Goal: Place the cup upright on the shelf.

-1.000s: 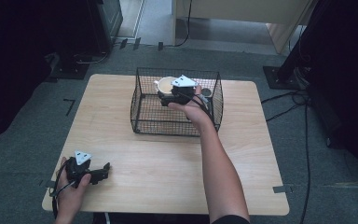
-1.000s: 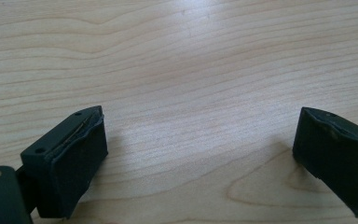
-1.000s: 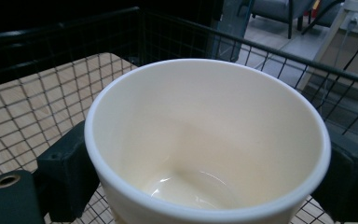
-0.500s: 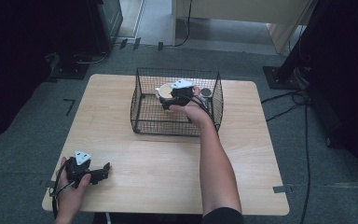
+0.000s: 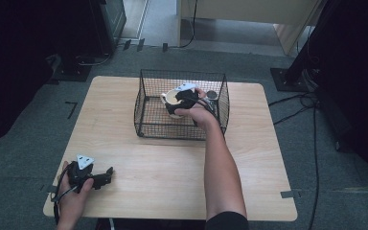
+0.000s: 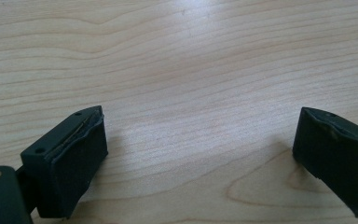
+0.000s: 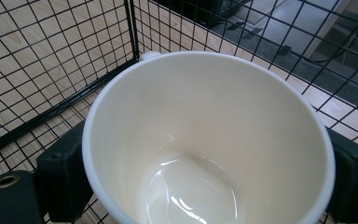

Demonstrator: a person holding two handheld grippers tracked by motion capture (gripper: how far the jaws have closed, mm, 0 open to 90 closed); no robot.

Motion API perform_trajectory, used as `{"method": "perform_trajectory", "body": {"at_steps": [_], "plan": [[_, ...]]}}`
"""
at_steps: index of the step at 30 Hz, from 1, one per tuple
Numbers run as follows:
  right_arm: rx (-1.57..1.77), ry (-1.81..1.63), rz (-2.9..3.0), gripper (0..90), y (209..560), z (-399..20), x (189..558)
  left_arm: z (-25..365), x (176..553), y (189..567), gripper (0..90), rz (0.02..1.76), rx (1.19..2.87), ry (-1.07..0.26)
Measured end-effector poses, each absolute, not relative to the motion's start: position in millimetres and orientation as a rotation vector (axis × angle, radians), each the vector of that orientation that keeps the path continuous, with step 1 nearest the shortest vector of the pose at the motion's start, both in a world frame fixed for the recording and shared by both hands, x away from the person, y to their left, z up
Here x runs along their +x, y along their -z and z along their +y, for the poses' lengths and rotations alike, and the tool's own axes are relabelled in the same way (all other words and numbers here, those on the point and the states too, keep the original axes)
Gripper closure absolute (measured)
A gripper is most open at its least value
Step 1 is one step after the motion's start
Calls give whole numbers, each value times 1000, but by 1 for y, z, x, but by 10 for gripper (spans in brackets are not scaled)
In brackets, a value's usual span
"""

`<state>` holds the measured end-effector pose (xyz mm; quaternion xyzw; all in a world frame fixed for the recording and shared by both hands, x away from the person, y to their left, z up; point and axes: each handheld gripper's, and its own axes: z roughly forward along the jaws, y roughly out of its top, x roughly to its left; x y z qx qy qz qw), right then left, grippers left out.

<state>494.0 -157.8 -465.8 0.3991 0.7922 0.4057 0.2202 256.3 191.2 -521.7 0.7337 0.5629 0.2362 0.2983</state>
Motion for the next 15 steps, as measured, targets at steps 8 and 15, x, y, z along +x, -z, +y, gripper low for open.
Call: {"method": "perform_trajectory", "body": {"at_steps": [8, 15], "plan": [[1121, -1060, 2184, 28, 465, -161, 496, 191, 256, 522, 34, 1495, 1953, -627], [1136, -1130, 2127, 0, 458, -168, 492, 191, 256, 522, 34, 1495, 1954, -627]]}}
